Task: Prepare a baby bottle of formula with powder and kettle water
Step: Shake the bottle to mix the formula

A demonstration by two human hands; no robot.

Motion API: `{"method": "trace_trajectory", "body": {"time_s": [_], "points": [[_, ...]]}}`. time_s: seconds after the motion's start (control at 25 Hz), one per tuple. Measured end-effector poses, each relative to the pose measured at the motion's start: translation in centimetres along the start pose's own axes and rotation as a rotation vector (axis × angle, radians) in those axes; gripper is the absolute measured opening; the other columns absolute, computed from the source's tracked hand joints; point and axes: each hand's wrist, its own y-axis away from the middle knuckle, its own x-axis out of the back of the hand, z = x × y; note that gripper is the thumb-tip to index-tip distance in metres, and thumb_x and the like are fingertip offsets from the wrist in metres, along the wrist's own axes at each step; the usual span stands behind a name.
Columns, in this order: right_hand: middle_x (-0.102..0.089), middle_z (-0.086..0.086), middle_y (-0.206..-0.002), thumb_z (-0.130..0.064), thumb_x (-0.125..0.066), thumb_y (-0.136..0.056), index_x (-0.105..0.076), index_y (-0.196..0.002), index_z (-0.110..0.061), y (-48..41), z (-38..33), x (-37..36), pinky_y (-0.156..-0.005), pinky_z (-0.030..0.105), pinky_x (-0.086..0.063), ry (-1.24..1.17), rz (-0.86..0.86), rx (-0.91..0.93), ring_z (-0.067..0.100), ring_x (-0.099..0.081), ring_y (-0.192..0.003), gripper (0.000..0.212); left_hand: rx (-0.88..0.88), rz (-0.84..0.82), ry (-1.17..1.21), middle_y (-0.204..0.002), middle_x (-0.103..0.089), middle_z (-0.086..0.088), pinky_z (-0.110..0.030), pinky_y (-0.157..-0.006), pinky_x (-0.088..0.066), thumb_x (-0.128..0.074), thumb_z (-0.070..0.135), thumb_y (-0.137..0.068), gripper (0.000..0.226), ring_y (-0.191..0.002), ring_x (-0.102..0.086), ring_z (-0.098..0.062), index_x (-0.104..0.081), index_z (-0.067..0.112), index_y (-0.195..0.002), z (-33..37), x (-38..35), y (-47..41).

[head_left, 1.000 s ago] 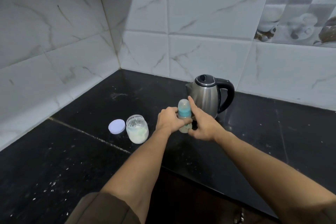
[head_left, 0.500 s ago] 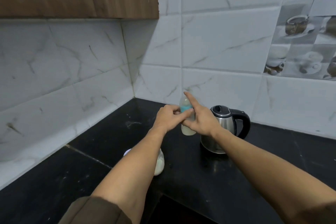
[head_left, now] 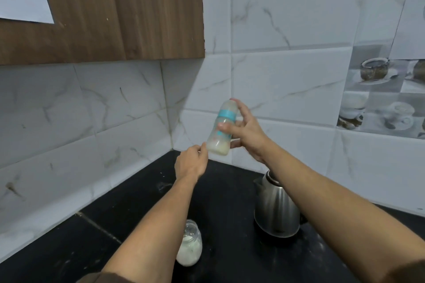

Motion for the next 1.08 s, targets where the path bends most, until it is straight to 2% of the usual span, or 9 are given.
{"method": "trace_trajectory", "body": {"time_s": [0.08,0.2,0.28,0.44,0.52,0.68,0.76,0.96,1.08], "points": [[-0.073,0.010,-0.117,-0.017,-0.085,-0.088,-0.036,-0.154,-0.043,-0.6,-0.5,0.4,-0.069,0.039,-0.062,-0.016,-0.018,0.042,0.027,-0.076,-0.100,0.087,-0.002,0.015,-0.031,-0.085,-0.069,-0.002,-0.038,-0.074,-0.050,-0.038,0.052,-0.104,0.049,-0.082,-0.064,-0.026,-0.073,0.017,-0.103,0.5,-0.1,-0.7],[-0.065,0.005,-0.126,-0.020,-0.080,-0.093,-0.029,-0.157,-0.039,-2.3,-2.5,1.8,-0.070,0.039,-0.064,-0.433,0.339,0.123,0.032,-0.074,-0.106,0.084,0.018,0.036,-0.028,-0.084,-0.072,0.001,-0.037,-0.077,-0.052,-0.035,0.058,-0.104,0.054,-0.084,-0.067,-0.024,-0.073,0.020,-0.107,0.3,-0.2,-1.2],[-0.060,0.006,-0.132,-0.023,-0.079,-0.094,-0.028,-0.157,-0.034,-3.5,-3.7,2.6,-0.070,0.039,-0.065,-0.581,0.403,0.123,0.034,-0.074,-0.106,0.082,0.024,0.047,-0.054,-0.088,-0.073,0.002,-0.036,-0.077,-0.050,-0.036,0.058,-0.105,0.053,-0.087,-0.067,-0.023,-0.074,0.022,-0.113,0.4,-0.3,-1.2],[-0.069,0.009,-0.122,-0.021,-0.082,-0.090,-0.037,-0.155,-0.038,-2.8,-4.3,1.2,-0.067,0.036,-0.061,-0.130,-0.121,0.040,0.027,-0.075,-0.091,0.081,0.022,0.052,-0.106,-0.080,-0.069,0.004,-0.035,-0.073,-0.049,-0.037,0.056,-0.106,0.050,-0.080,-0.065,-0.020,-0.073,0.021,-0.110,1.1,-0.7,-1.5],[-0.072,0.009,-0.117,-0.017,-0.080,-0.091,-0.038,-0.155,-0.041,-2.7,-4.3,1.1,-0.068,0.036,-0.061,-0.030,-0.226,0.064,0.025,-0.075,-0.093,0.081,0.013,0.063,-0.110,-0.080,-0.068,0.004,-0.035,-0.072,-0.050,-0.038,0.056,-0.106,0.051,-0.079,-0.064,-0.020,-0.073,0.019,-0.111,1.5,-0.5,-1.8],[-0.062,0.010,-0.134,-0.021,-0.080,-0.093,-0.029,-0.159,-0.038,-4.3,-5.5,1.8,-0.074,0.042,-0.065,-0.525,0.260,0.137,0.030,-0.076,-0.098,0.085,-0.014,0.097,-0.098,-0.091,-0.074,0.001,-0.035,-0.077,-0.050,-0.037,0.054,-0.105,0.052,-0.088,-0.065,-0.023,-0.074,0.020,-0.117,2.1,0.1,-2.2],[-0.060,0.006,-0.132,-0.024,-0.080,-0.093,-0.026,-0.159,-0.036,-5.0,-6.1,1.8,-0.075,0.042,-0.066,-0.655,0.362,0.145,0.031,-0.075,-0.101,0.086,-0.009,0.106,-0.097,-0.092,-0.074,0.002,-0.036,-0.079,-0.052,-0.037,0.054,-0.105,0.052,-0.088,-0.065,-0.022,-0.074,0.020,-0.118,2.4,0.3,-2.2],[-0.069,0.010,-0.123,-0.017,-0.080,-0.093,-0.032,-0.158,-0.040,-3.0,-6.1,0.1,-0.074,0.040,-0.062,0.022,-0.269,0.120,0.027,-0.076,-0.101,0.084,-0.020,0.085,-0.126,-0.091,-0.069,0.004,-0.035,-0.078,-0.055,-0.040,0.053,-0.107,0.048,-0.084,-0.065,-0.019,-0.071,0.018,-0.116,3.2,0.2,-2.2],[-0.069,0.011,-0.127,-0.018,-0.081,-0.092,-0.032,-0.159,-0.040,-3.4,-6.5,0.3,-0.074,0.041,-0.063,-0.123,-0.135,0.164,0.030,-0.076,-0.104,0.086,-0.032,0.107,-0.121,-0.087,-0.068,0.004,-0.035,-0.076,-0.053,-0.038,0.054,-0.107,0.050,-0.085,-0.065,-0.021,-0.072,0.019,-0.116,3.1,0.7,-2.3]]}}
